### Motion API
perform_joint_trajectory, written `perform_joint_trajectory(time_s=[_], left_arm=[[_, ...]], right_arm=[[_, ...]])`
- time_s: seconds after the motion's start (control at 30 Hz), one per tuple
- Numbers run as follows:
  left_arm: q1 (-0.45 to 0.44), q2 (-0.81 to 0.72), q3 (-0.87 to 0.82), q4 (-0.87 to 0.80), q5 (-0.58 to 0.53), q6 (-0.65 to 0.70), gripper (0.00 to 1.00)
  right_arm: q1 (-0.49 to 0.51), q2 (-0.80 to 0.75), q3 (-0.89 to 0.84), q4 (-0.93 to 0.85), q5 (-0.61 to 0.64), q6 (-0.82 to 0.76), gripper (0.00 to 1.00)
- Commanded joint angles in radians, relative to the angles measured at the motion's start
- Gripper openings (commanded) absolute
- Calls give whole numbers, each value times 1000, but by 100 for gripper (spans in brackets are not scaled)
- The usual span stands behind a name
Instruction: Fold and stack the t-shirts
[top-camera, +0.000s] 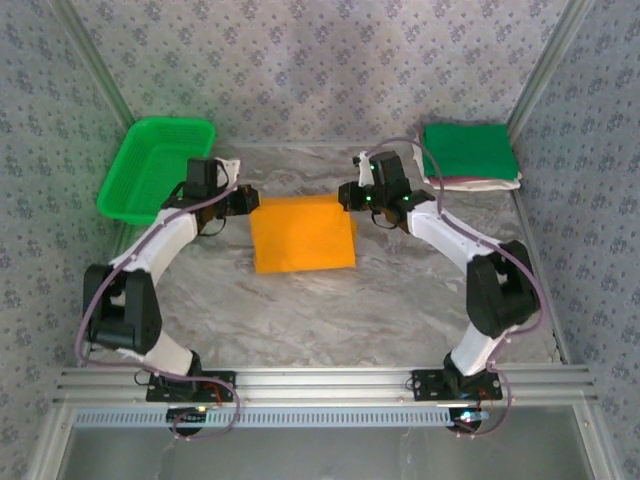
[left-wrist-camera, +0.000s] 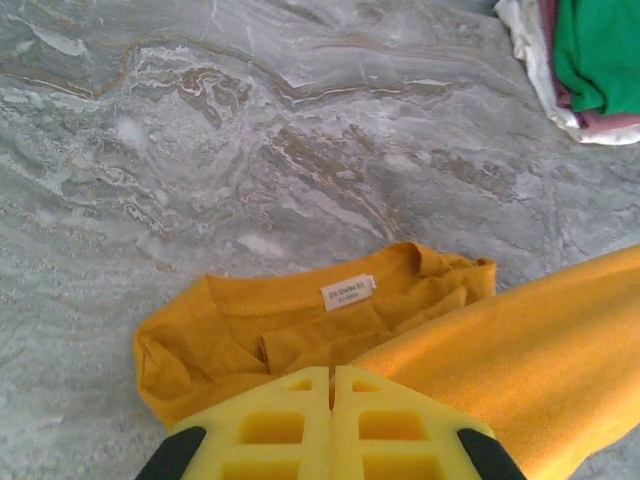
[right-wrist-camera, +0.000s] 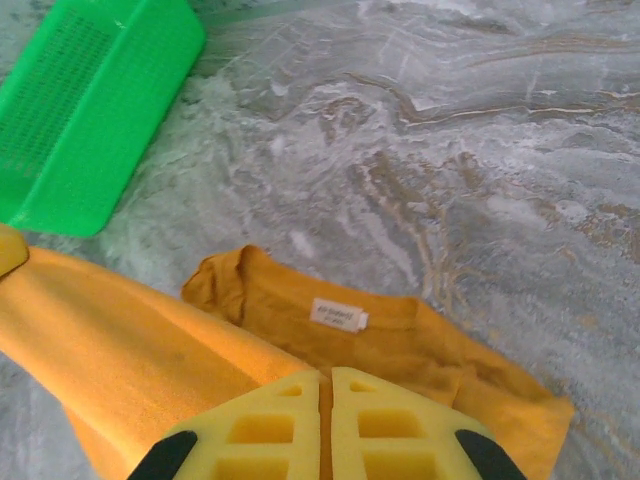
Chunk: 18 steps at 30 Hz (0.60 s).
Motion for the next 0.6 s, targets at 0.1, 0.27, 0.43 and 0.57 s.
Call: perform_joint_trajectory(time_s=[0.1,0.27,0.43,0.57], left_arm=[[41,209,188,-22,-5,60,21],[51,268,283,-116,-53,84,67],[31,74,90,-13,-77,-4,65],[-56,-12,-64,79,-63,-57,54]], right_arm=[[-78,180,113,5,6,6,34],[-105,183,110,8,6,44,45],[-55,60,46,-72,37,-10,47],[-5,22,-47,-5,-147,43,38]])
